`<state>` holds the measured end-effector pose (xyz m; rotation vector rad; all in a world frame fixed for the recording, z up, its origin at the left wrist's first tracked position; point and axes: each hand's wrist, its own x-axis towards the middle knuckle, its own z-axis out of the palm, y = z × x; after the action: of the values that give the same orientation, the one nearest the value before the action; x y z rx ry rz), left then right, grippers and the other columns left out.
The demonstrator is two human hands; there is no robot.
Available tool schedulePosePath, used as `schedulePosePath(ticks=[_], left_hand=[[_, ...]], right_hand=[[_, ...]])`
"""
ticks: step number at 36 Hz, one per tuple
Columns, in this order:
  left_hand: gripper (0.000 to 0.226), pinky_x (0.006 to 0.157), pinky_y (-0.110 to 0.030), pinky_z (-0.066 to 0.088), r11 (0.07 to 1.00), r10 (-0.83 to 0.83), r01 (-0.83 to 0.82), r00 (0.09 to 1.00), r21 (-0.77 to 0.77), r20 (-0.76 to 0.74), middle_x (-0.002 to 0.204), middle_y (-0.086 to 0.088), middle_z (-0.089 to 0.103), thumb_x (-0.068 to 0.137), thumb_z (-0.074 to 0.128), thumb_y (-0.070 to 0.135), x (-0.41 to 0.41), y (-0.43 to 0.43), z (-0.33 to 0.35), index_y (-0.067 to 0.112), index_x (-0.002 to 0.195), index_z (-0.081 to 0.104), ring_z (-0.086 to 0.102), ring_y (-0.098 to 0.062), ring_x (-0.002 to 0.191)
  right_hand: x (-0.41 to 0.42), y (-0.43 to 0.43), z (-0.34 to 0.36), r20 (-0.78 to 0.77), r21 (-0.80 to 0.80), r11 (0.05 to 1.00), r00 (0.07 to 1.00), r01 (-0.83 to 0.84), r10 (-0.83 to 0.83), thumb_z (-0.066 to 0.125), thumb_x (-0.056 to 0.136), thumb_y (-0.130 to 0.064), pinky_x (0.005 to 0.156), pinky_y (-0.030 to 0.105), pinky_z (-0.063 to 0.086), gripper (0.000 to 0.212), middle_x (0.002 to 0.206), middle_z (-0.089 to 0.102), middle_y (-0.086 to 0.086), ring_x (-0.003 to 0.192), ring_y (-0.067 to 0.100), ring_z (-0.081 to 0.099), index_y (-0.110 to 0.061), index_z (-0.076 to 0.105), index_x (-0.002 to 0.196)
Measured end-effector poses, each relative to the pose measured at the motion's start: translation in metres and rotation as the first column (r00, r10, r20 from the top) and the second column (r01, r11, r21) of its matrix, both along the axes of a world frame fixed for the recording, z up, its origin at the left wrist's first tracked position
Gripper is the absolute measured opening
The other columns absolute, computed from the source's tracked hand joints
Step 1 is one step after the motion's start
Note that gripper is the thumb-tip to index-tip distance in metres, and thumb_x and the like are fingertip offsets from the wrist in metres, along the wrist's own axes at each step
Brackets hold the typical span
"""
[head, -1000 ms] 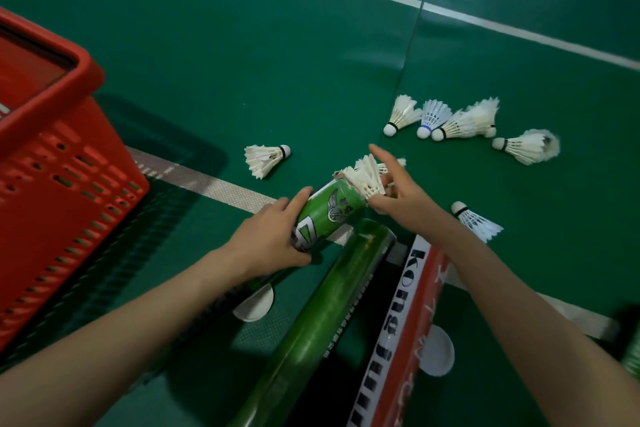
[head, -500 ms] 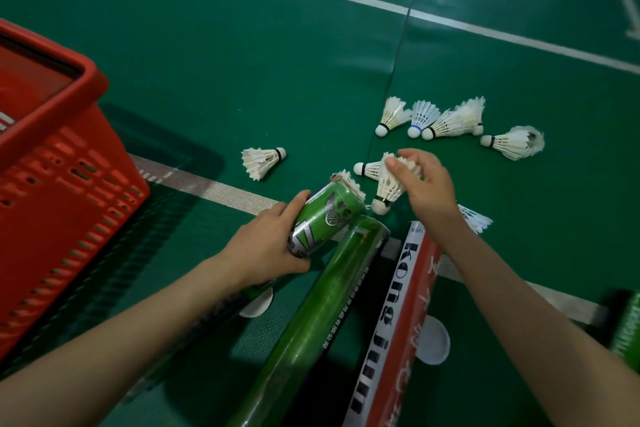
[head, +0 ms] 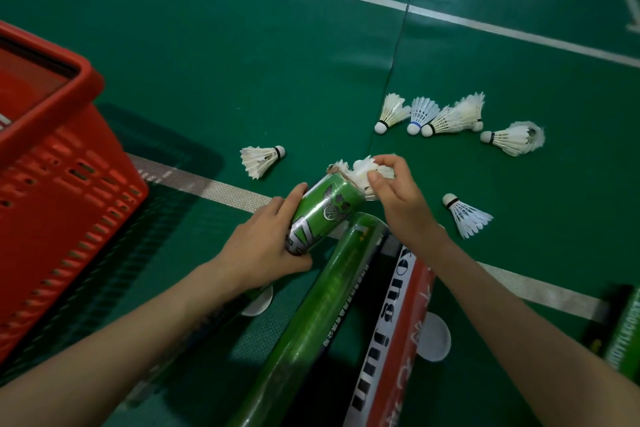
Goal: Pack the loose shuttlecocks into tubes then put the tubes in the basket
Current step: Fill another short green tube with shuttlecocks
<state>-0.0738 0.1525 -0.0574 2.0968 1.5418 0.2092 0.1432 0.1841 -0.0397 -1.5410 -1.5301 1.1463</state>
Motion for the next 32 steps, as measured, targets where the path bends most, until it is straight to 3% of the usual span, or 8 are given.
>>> schedulePosePath(ticks=[2,5,11,19,23,26,28,32], left_hand=[[0.108,0.078,-0.034,0.045,1.000,-0.001,0.001,1.000,-0.004,0.000,0.129,0.003,0.040,0.069,0.071,0.047,0.000,-0.001,0.001,0.033,0.150,0.000,0.045,-0.019,0.110],[0.108,0.077,-0.034,0.044,1.000,-0.003,0.003,1.000,0.000,0.000,0.128,0.003,0.040,0.070,0.071,0.047,0.001,-0.002,0.002,0.032,0.150,-0.001,0.046,-0.019,0.109],[0.108,0.076,-0.034,0.046,1.000,-0.021,0.021,1.000,0.002,-0.003,0.126,0.003,0.041,0.069,0.071,0.047,0.001,-0.001,0.004,0.033,0.149,-0.001,0.047,-0.018,0.105],[0.108,0.077,-0.035,0.046,1.000,-0.014,0.014,1.000,-0.017,-0.009,0.127,0.002,0.041,0.069,0.072,0.045,0.000,0.002,0.000,0.033,0.149,0.000,0.046,-0.018,0.105],[0.109,0.081,-0.037,0.046,0.997,0.030,-0.033,0.998,-0.063,-0.046,0.129,-0.001,0.041,0.069,0.073,0.045,-0.002,0.011,-0.007,0.032,0.149,0.001,0.045,-0.022,0.109],[0.110,0.083,-0.038,0.047,0.993,0.051,-0.058,0.996,-0.098,-0.076,0.131,-0.003,0.041,0.068,0.074,0.044,-0.008,0.015,-0.013,0.031,0.150,0.001,0.045,-0.024,0.113],[0.110,0.082,-0.038,0.047,0.994,0.047,-0.055,0.995,-0.094,-0.089,0.130,-0.003,0.041,0.068,0.074,0.044,-0.009,0.014,-0.015,0.031,0.149,0.001,0.044,-0.024,0.113],[0.108,0.081,-0.039,0.048,0.996,0.015,-0.023,0.995,-0.084,-0.099,0.129,-0.002,0.040,0.068,0.072,0.045,-0.003,0.011,-0.018,0.032,0.149,0.001,0.043,-0.024,0.112]], right_hand=[[-0.001,0.000,0.000,0.017,-0.014,0.999,0.999,-0.033,0.033,0.037,0.102,-0.030,0.067,0.028,0.043,0.012,0.088,0.053,0.039,0.068,0.030,0.050,-0.031,0.039,0.113],[0.000,0.002,0.001,0.047,-0.011,0.999,0.998,-0.046,0.046,0.036,0.102,-0.030,0.077,0.034,0.046,0.011,0.088,0.054,0.035,0.076,0.037,0.053,-0.029,0.039,0.113],[-0.002,0.006,0.009,0.090,0.018,0.995,0.991,-0.101,0.099,0.033,0.103,-0.026,0.058,0.028,0.033,0.013,0.063,0.033,-0.001,0.053,0.012,0.032,-0.018,0.040,0.111],[-0.005,0.012,0.005,0.078,0.026,0.994,0.991,-0.108,0.106,0.036,0.103,-0.024,0.049,0.021,0.031,0.013,0.060,0.033,-0.005,0.045,0.003,0.029,-0.014,0.042,0.108],[0.004,0.022,-0.005,0.009,0.115,0.983,0.990,0.140,-0.142,0.037,0.103,-0.021,0.040,0.019,0.026,0.015,0.063,0.038,-0.002,0.042,0.001,0.029,-0.007,0.042,0.105],[0.020,0.033,-0.020,0.157,0.051,0.974,0.961,0.220,-0.226,0.038,0.103,-0.026,0.047,0.026,0.033,0.023,0.073,0.046,-0.001,0.054,0.008,0.038,-0.006,0.044,0.112],[0.028,0.035,-0.031,0.330,0.004,0.985,0.929,0.175,-0.167,0.040,0.102,-0.030,0.067,0.035,0.050,0.029,0.090,0.055,0.001,0.077,0.015,0.053,-0.006,0.046,0.117],[0.028,0.030,-0.042,0.350,0.118,0.971,0.907,0.206,-0.235,0.049,0.097,-0.024,0.094,0.040,0.042,0.027,0.113,0.054,0.009,0.109,0.026,0.049,-0.005,0.048,0.117]])
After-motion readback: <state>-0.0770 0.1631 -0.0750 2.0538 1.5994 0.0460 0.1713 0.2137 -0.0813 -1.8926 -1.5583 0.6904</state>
